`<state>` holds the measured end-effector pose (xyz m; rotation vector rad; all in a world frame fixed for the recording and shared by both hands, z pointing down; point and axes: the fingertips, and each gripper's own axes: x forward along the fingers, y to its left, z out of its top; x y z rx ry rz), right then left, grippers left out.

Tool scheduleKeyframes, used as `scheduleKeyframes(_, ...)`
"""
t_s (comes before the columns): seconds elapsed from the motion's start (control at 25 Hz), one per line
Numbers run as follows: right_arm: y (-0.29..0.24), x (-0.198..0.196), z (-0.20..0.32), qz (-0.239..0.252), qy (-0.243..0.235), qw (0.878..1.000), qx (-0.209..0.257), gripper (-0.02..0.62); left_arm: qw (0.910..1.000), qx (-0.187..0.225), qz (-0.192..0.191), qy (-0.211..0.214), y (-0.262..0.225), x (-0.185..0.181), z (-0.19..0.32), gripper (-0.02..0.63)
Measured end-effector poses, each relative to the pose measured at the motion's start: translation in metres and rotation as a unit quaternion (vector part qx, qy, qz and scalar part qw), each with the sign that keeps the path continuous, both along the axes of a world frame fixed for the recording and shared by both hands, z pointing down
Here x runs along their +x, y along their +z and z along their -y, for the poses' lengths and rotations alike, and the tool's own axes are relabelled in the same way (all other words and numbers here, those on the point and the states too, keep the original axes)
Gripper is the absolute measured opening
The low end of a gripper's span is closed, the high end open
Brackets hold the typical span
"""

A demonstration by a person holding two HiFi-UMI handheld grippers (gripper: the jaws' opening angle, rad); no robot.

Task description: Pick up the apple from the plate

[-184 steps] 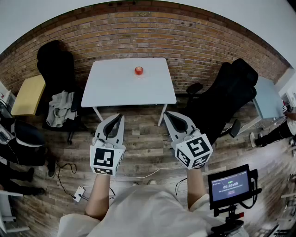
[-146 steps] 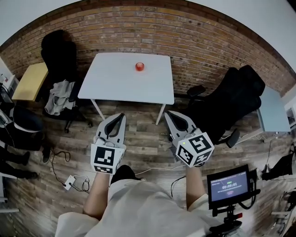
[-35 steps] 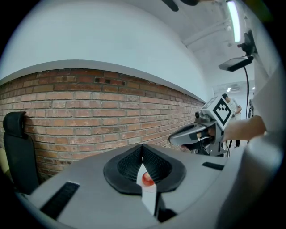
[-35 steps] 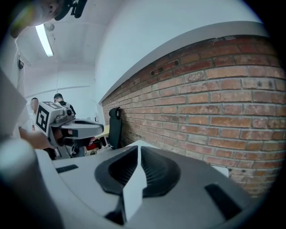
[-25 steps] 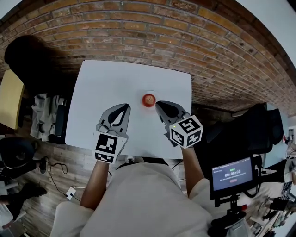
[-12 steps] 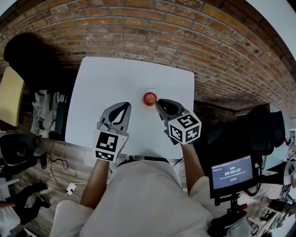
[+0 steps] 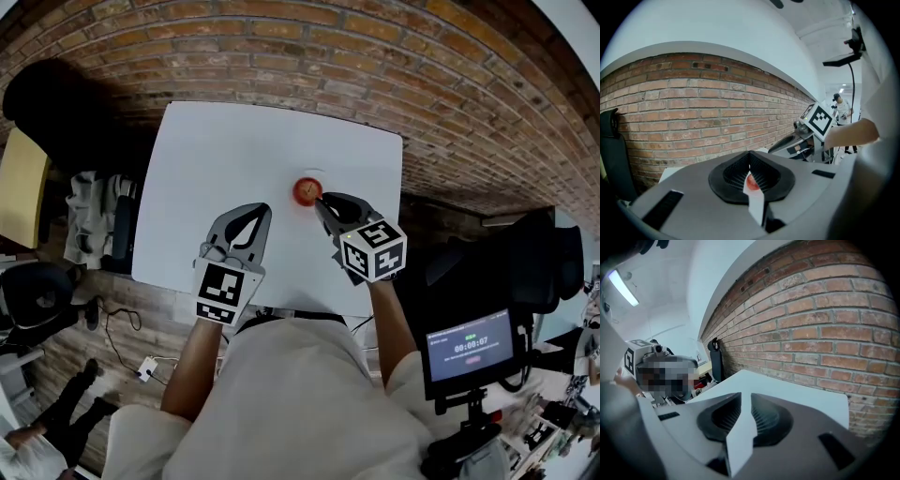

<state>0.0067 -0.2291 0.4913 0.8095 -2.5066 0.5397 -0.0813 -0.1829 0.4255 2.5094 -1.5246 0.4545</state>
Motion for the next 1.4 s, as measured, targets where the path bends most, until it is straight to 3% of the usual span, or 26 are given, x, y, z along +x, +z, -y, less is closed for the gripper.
scheduleKeyframes(0.44, 0.042, 0.0, 0.027, -0.022, -0.005, 0.999, -0.031, 0.099, 0.9995, -0.032, 0.006, 0.004, 0.031, 0.002, 0.015, 0.006)
scheduleKeyframes(0.68, 0.059, -0.001, 0.029, -0.027, -0.019, 0.998, -0.049, 0.177, 0.9991, -0.043, 0.003, -0.002, 0.04, 0.0, 0.019, 0.006)
scheduleKeyframes(1.4, 0.1, -0.001, 0.04, -0.08, -0.065, 0.994, -0.036, 0.285, 0.9974, -0.069, 0.009, -0.015, 0.061, -0.005, 0.024, 0.006)
